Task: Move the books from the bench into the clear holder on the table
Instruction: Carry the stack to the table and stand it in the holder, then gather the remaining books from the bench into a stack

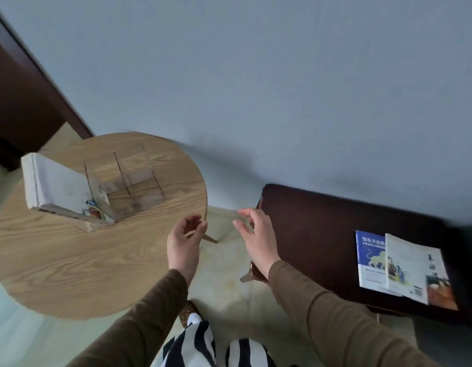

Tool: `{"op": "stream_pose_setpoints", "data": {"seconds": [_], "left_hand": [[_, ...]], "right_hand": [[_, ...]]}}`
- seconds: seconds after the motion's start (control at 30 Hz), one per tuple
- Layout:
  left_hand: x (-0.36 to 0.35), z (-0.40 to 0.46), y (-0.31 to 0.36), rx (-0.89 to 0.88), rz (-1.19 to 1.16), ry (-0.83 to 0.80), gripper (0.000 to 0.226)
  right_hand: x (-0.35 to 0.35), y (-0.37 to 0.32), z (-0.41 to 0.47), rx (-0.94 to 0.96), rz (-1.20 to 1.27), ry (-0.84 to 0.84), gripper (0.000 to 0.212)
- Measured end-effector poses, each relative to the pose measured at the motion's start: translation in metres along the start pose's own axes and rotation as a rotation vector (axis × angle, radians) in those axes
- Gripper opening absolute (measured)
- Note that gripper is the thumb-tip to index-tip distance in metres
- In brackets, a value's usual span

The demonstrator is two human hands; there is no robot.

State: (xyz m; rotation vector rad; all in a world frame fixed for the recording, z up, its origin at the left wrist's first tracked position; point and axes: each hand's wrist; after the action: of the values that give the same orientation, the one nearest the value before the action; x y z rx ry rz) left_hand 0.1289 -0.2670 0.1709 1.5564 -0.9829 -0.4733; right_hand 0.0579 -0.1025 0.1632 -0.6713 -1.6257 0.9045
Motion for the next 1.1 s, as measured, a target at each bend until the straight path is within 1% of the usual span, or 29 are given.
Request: {"op": "stream_pose_setpoints", "data": {"seconds": [0.2,0.4,0.53,0.67,0.83,1.1], "left_hand": [[-0.077,-0.083,-0.005,0.011,0.017,-0.096,0.013],[-0.162,-0.181,-0.009,0.044,-0.037,-0.139,0.011],[-0.211,-0.218,-0.018,0.060,-0.030,-0.216,0.010],[-0.250,-0.237,-0.020,0.074,0.027,-0.291,0.009],[-0.307,-0.240,-0.017,0.040,0.106,-0.354,0.008],[-0.407,-0.232,-0.013,0.070,0.154,-0.437,0.007]], "right_hand": [[0.084,0.072,-0.070,-0.099,0.083,0.110,0.020],[0.179,0.152,-0.133,-0.208,0.135,0.218,0.019],[0.230,0.189,-0.160,-0.285,0.179,0.272,0.018],[0.267,0.220,-0.175,-0.352,0.200,0.325,0.018],[0.310,0.255,-0.175,-0.434,0.212,0.379,0.019],[0.378,0.315,-0.141,-0.531,0.173,0.401,0.015]]}}
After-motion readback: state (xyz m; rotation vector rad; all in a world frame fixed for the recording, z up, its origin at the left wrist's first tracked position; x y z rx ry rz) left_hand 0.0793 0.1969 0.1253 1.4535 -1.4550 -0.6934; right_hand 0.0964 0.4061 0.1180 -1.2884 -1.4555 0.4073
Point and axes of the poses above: each hand's wrist, its own z-axis towards the middle knuckle, its own x-axis out of the back of the hand, y = z × x
